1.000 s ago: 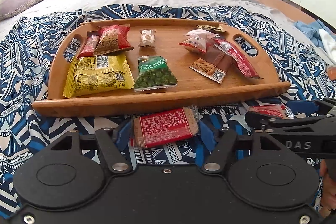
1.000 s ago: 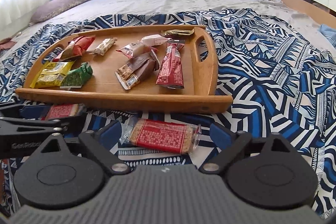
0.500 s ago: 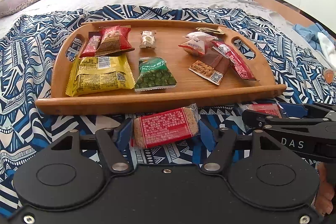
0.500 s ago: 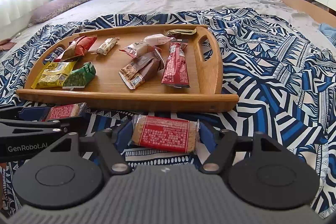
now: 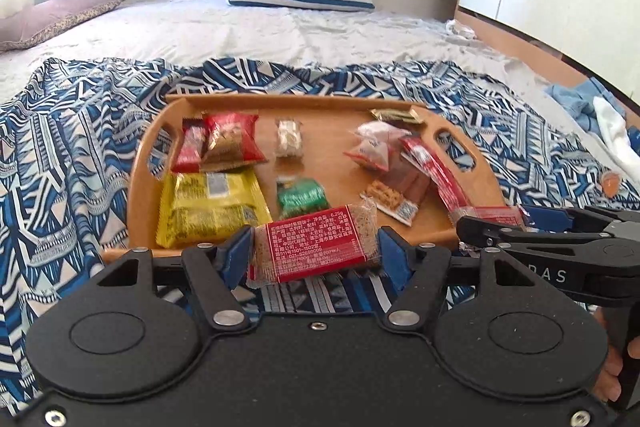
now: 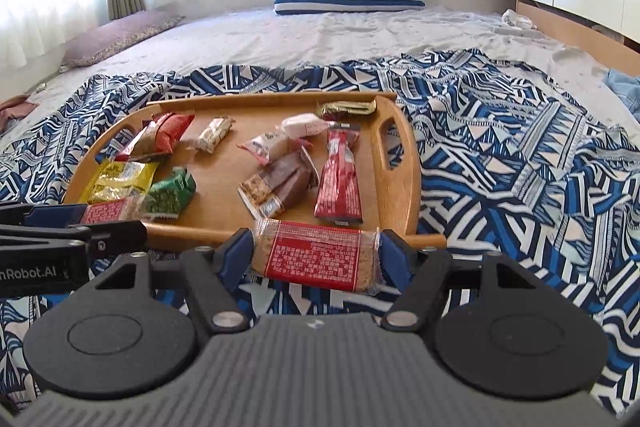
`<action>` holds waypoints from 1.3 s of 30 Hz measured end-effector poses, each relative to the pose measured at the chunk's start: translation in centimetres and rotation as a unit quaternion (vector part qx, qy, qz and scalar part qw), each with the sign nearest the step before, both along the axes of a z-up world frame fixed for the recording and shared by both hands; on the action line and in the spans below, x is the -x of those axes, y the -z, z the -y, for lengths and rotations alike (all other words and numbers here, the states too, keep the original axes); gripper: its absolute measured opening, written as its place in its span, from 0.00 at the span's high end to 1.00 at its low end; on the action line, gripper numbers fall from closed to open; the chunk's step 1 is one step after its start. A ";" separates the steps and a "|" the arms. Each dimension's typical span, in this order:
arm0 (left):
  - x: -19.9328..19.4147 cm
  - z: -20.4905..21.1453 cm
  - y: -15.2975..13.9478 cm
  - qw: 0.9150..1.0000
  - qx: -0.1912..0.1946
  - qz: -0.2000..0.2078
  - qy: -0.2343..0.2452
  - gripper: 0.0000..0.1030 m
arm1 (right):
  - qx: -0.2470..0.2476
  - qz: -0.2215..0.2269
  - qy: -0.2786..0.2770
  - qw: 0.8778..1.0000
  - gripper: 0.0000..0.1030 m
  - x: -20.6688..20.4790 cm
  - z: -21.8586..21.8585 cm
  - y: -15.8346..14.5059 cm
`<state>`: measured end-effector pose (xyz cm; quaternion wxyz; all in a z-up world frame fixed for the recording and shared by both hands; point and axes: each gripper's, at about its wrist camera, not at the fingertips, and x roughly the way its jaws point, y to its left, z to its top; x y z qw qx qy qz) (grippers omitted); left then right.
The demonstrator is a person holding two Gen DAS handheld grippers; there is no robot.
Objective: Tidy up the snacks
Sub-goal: 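Carry the red wafer bar over the tray with the left tool while the right carries its bar, then lower and release the wafer bar with the left tool while the right releases its bar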
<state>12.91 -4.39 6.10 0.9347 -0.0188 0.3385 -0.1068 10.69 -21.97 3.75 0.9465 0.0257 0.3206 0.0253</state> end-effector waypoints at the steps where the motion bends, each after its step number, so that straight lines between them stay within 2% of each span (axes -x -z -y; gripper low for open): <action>1: -0.5 -0.3 -0.2 1.000 0.001 0.002 -0.003 0.37 | 0.001 0.002 -0.001 1.000 0.31 -0.3 -0.1 -0.2; 9: -4.7 -1.6 -1.1 1.000 0.014 0.004 -0.012 0.37 | 0.007 0.015 -0.029 0.999 0.31 -3.8 -1.0 -1.5; 15: -7.9 -1.2 0.0 1.000 0.015 0.001 -0.006 0.37 | -0.004 0.004 -0.042 0.999 0.30 -8.7 -1.2 -2.6; 19: -10.0 -0.5 1.2 1.000 0.009 -0.017 -0.006 0.37 | -0.022 -0.016 -0.049 0.998 0.30 -12.4 -1.1 -2.6; 27: -12.6 0.3 3.2 0.999 0.001 -0.035 -0.006 0.37 | -0.019 -0.035 -0.065 0.997 0.30 -17.6 -2.6 -1.2; 39: -14.1 0.7 4.4 0.999 -0.013 -0.043 -0.009 0.37 | -0.020 -0.052 -0.091 0.994 0.30 -20.1 -4.2 1.2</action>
